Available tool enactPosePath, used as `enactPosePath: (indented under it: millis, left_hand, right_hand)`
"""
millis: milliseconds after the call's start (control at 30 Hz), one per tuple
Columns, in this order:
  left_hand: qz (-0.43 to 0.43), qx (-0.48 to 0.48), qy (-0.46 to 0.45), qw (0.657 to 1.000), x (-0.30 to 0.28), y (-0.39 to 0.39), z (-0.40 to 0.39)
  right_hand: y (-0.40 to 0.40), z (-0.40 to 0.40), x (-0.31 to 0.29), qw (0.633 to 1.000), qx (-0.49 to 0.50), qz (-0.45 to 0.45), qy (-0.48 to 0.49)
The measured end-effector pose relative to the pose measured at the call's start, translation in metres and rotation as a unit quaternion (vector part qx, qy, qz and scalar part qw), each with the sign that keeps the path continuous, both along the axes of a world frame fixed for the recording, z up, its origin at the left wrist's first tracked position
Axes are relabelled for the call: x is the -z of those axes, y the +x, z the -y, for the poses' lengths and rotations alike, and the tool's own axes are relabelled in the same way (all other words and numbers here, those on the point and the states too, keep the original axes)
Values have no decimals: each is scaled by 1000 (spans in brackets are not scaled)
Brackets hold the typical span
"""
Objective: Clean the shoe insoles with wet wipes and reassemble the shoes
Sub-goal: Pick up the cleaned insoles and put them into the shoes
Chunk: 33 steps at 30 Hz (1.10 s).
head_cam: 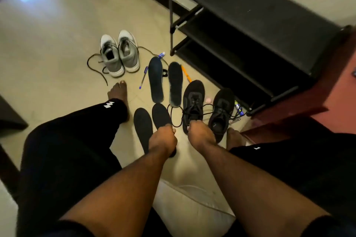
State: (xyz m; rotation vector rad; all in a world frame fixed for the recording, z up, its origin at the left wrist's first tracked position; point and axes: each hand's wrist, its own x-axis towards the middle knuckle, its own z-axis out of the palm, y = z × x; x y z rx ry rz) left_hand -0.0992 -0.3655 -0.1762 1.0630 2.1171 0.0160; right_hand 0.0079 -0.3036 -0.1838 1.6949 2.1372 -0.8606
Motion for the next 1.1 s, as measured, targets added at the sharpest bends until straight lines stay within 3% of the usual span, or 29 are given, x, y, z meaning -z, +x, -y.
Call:
enactPosePath:
  millis: [167, 300, 367, 700, 933, 1100]
  left_hand:
    - [76, -181, -114, 974, 76, -18, 32]
    - [118, -371, -131, 912, 133, -33, 40]
    - [117, -413, -146, 891, 152, -39, 41]
    - [60, -475, -168, 862, 221, -51, 36]
    - [37, -480, -178, 858, 227, -43, 19]
    - [56, -530, -123, 837, 197, -30, -7]
  right_hand:
    - [-19, 21, 78, 993, 68, 13, -100]
    - [-28, 36, 135, 974, 136, 38, -177]
    - [-34, 43, 153, 965, 154, 54, -205]
    - [-89, 66, 207, 928, 315, 74, -186]
    - [-69, 57, 209, 941, 270, 77, -188]
    - [-55, 35, 176, 958, 228, 52, -165]
